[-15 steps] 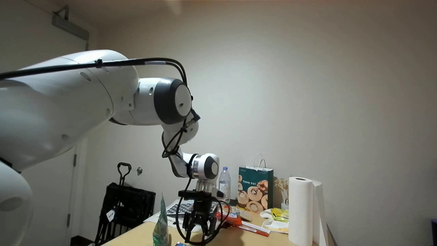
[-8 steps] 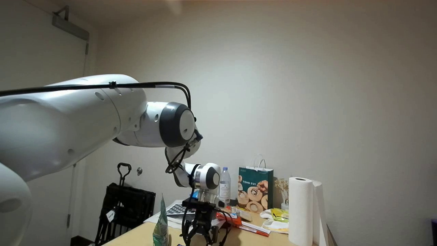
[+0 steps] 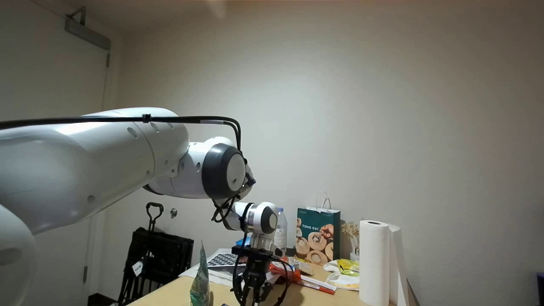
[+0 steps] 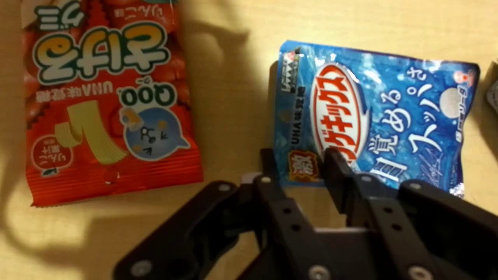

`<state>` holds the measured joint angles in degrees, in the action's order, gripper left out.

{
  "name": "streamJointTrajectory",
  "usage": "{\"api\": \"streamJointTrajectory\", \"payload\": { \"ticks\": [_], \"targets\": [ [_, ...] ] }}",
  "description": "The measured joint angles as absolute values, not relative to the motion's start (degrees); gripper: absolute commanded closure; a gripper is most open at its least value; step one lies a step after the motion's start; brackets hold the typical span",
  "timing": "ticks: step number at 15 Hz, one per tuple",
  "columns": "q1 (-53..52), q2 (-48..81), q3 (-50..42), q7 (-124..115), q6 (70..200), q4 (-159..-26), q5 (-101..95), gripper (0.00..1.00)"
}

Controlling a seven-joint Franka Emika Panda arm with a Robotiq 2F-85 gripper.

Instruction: Move the blue pack

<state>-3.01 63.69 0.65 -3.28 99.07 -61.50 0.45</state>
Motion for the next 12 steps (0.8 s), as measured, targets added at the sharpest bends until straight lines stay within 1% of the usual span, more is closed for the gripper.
{"api": "streamJointTrajectory", "payload": {
  "ticks": [1,3,9,10,12],
  "targets": [
    [-3.00,64.18,0.65,-3.28,98.64,-60.48,0.46,0.97],
    [-2.92,65.00,0.66,-3.28,97.96,-58.68,0.68,1.00],
    [-1.88,66.86,0.74,-3.32,96.07,-54.20,2.62,0.97],
    [-1.63,66.97,0.74,-3.37,96.07,-53.79,3.05,0.99],
    [-1.20,66.82,0.61,-3.96,96.07,-53.31,3.40,0.99]
  ]
}}
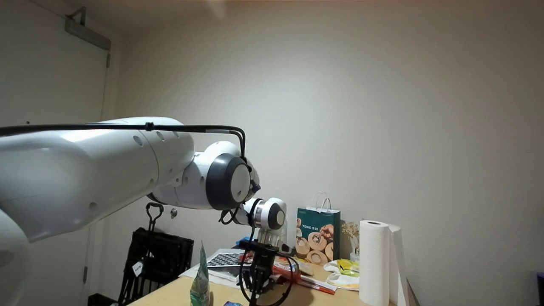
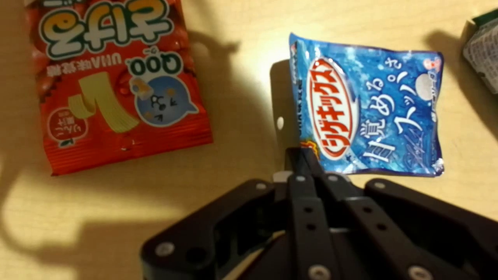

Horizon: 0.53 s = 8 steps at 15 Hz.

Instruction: Move the blue pack

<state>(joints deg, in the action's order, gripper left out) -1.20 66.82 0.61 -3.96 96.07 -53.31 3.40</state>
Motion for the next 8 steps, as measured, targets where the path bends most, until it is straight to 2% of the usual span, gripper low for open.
{"api": "streamJointTrajectory", "payload": {
  "ticks": [8],
  "targets": [
    [-1.88,58.95,-5.55,-13.85,96.01,-61.21,2.93,0.98]
  ]
}}
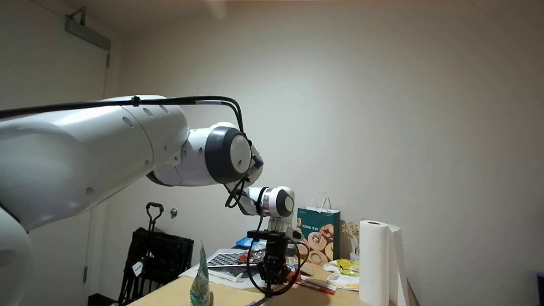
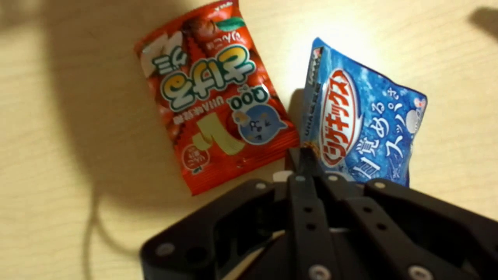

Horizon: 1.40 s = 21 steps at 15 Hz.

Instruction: Move the blue pack

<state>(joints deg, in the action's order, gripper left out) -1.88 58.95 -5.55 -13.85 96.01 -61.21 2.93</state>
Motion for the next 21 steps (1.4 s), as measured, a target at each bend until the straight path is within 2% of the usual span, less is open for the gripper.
{"api": "streamJointTrajectory", "payload": {
  "ticks": [8,12,13,14,16,17,19,21],
  "targets": [
    [-0.95,48.38,-8.32,-23.17,93.43,-79.43,3.11,0.99],
    [1.74,43.72,-10.06,-25.24,98.15,-86.20,4.91,0.98],
    [2.27,42.95,-10.07,-25.25,99.98,-87.11,5.25,0.79],
    [2.52,42.39,-10.03,-25.25,101.47,-87.72,5.36,0.96],
    [2.37,41.97,-9.78,-25.25,102.28,-88.03,5.36,0.84],
    [2.13,41.97,-9.73,-25.25,102.33,-88.03,5.36,0.54],
    [1.91,42.01,-9.61,-25.25,102.36,-87.99,5.33,0.52],
    [1.93,42.13,-9.06,-25.13,101.82,-87.91,5.33,0.41]
  ]
}}
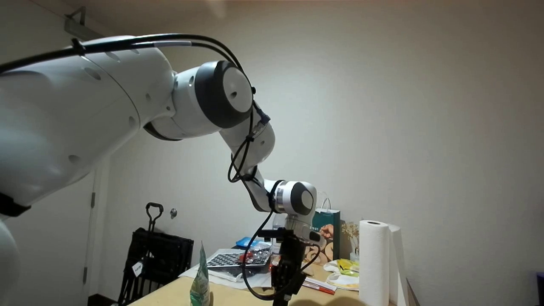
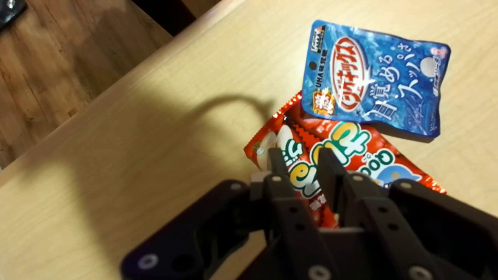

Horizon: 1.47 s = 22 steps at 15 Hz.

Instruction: Move the blue pack

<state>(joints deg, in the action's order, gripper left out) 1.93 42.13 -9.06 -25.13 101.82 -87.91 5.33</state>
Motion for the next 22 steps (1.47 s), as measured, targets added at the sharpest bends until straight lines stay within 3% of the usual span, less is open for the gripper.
{"api": "streamJointTrajectory", "payload": {
  "ticks": [5,6,10,15,22],
  "targets": [
    [0.00,43.40,-6.60,-25.11,95.80,-86.69,4.92,0.09],
    [-0.91,43.92,-6.61,-25.11,95.53,-86.32,3.75,0.26],
    [-3.24,44.70,-7.03,-25.10,95.55,-85.41,-0.75,0.02],
    [-3.23,45.21,-6.81,-27.02,95.52,-86.27,0.86,0.00],
    [-2.96,44.12,-6.18,-27.39,102.60,-99.03,10.81,0.00]
  ]
}}
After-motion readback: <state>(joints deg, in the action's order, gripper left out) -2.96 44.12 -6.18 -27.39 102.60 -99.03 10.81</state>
